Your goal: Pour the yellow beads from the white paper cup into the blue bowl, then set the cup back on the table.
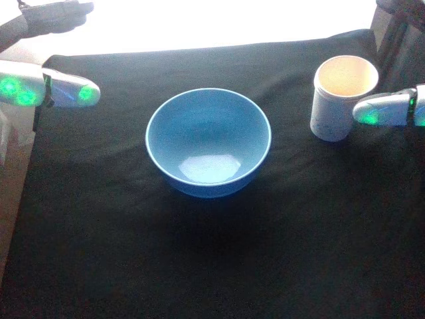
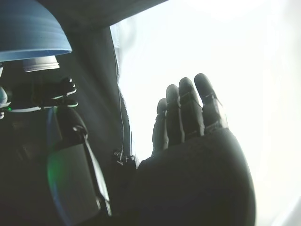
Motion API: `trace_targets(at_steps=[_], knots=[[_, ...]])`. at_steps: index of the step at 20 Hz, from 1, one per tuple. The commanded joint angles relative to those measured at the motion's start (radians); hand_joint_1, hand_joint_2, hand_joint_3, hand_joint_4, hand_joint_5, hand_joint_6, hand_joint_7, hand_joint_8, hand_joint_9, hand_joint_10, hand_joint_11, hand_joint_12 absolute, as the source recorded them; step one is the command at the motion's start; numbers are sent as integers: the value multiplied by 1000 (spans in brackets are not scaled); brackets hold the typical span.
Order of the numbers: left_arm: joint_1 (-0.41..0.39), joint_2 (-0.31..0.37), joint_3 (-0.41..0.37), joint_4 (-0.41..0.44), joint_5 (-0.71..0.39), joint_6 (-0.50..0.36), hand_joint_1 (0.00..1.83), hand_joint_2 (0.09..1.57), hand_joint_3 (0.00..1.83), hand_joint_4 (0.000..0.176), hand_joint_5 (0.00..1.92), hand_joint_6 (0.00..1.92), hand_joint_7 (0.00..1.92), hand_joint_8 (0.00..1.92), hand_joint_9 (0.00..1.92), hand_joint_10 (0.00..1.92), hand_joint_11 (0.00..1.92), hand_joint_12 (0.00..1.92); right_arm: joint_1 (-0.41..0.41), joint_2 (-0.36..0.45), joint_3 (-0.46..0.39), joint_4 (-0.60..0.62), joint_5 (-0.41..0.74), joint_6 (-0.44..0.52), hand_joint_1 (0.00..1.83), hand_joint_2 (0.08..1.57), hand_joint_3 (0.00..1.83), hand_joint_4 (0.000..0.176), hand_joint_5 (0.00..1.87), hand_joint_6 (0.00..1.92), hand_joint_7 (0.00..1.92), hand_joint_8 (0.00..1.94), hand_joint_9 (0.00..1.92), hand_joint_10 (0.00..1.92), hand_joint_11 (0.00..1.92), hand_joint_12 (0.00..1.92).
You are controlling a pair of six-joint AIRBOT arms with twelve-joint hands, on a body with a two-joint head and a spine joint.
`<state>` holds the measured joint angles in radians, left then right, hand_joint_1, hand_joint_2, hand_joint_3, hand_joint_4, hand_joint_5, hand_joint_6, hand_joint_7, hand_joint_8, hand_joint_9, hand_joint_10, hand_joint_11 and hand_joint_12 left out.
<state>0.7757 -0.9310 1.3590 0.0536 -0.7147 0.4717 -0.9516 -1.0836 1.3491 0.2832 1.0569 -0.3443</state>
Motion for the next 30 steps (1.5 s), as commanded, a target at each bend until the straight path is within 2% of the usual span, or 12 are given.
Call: trace_targets(at_steps=[1,4,6,7,8,9,12,13,15,19,26,30], knots=[[-15,-4,8,-25,-118,-9,718,853,1,29,216,0,310,0,272,0,0,630,10,-4,9,21,122,10,854,568,2,135,0,0,175,1,99,6,0,368],[-15,-12,8,-23,-123,-11,735,836,0,45,212,1,308,1,260,5,0,661,10,-36,33,38,113,18,757,533,0,98,0,0,129,1,77,1,0,300],[-15,-17,9,-21,-127,-13,750,835,0,47,219,2,320,3,264,4,0,635,10,-63,56,53,110,40,742,519,0,78,0,0,182,7,46,2,0,22],[-15,-20,11,-18,-127,-17,757,832,0,31,223,3,328,5,274,7,0,630,10,-74,66,59,106,52,717,515,0,78,0,0,198,11,31,0,0,4],[-15,-24,12,-15,-127,-20,749,833,0,13,210,0,319,1,270,5,0,628,9,-82,74,68,101,58,718,533,4,63,1,0,205,12,22,0,0,0],[-15,-26,13,-14,-128,-21,749,827,0,12,212,2,323,2,271,5,0,624,9,-91,81,76,92,59,714,552,12,39,0,0,191,5,4,0,0,0],[-15,-28,13,-13,-129,-22,756,837,1,3,200,2,336,2,243,10,0,480,9,-116,102,94,63,66,731,564,13,3,52,18,204,8,0,0,0,0],[-15,-28,13,-12,-131,-23,765,838,0,0,199,1,333,0,238,5,0,450,9,-125,108,103,59,70,728,562,10,0,72,21,220,13,0,0,0,0],[-15,-28,13,-12,-135,-27,768,838,2,17,198,0,322,0,222,0,0,401,9,-142,118,111,51,83,718,551,4,0,115,8,254,8,6,2,0,0],[-15,-30,12,-10,-137,-28,784,848,2,8,199,0,336,2,235,4,0,468,1,-159,127,126,41,92,740,570,9,0,115,4,262,7,20,7,0,0],[-14,-39,12,-9,-140,-31,769,834,0,9,183,0,323,0,225,0,0,480,-22,-173,131,152,31,101,674,503,0,0,170,12,327,17,69,13,0,0],[-14,-39,13,-6,-141,-38,771,845,2,25,167,1,311,1,202,6,0,351,-23,-183,140,156,19,101,600,478,0,0,250,17,317,6,46,5,0,0]])
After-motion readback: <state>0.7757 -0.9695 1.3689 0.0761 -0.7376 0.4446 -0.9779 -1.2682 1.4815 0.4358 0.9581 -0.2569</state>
